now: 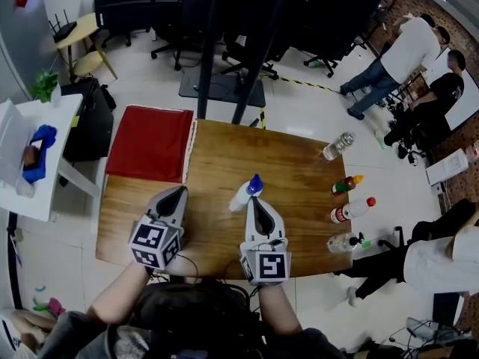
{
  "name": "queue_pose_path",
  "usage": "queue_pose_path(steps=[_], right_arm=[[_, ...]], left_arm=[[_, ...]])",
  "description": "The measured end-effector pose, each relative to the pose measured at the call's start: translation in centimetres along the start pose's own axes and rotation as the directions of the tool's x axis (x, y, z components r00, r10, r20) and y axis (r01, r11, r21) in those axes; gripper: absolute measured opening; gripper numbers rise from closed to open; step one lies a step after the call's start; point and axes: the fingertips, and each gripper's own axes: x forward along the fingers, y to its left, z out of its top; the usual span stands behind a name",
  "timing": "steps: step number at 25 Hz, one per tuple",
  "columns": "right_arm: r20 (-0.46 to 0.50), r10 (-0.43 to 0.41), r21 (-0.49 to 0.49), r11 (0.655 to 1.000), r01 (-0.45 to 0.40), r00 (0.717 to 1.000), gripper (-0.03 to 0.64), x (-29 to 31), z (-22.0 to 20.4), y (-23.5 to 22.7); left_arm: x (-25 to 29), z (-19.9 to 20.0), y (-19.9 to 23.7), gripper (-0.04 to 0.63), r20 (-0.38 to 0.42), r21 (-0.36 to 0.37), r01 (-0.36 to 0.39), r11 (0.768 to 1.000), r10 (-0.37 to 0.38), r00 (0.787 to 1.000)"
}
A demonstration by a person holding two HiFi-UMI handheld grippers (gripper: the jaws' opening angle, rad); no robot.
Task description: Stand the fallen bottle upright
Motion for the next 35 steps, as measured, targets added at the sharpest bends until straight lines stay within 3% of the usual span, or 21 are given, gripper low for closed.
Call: queue_pose_path(steps=[14, 28, 35], right_arm=[[-0.045, -0.063, 0.025, 0.998, 0.064, 0.997, 0.009, -2.3, -1.3, -0.8], [-0.122, -0.051, -0.007, 0.999, 0.051, 0.991, 0.009, -3.1, -2.1, 0.2], [-0.097, -0.045, -0.005, 0.999, 0.045, 0.994, 0.009, -3.1, -2.6, 0.4]], left_arm=[[-0.6, -0.6, -1.1, 0.029, -0.009, -0.006, 0.033, 0.999, -0.033, 0.999], [-1.1, -0.7, -1.7, 0.029, -0.011, -0.003, 0.049, 0.999, -0.049, 0.999], [-1.5, -0.9, -1.6, 0.029, -0.011, -0.007, 0.042, 0.999, -0.042, 0.999]])
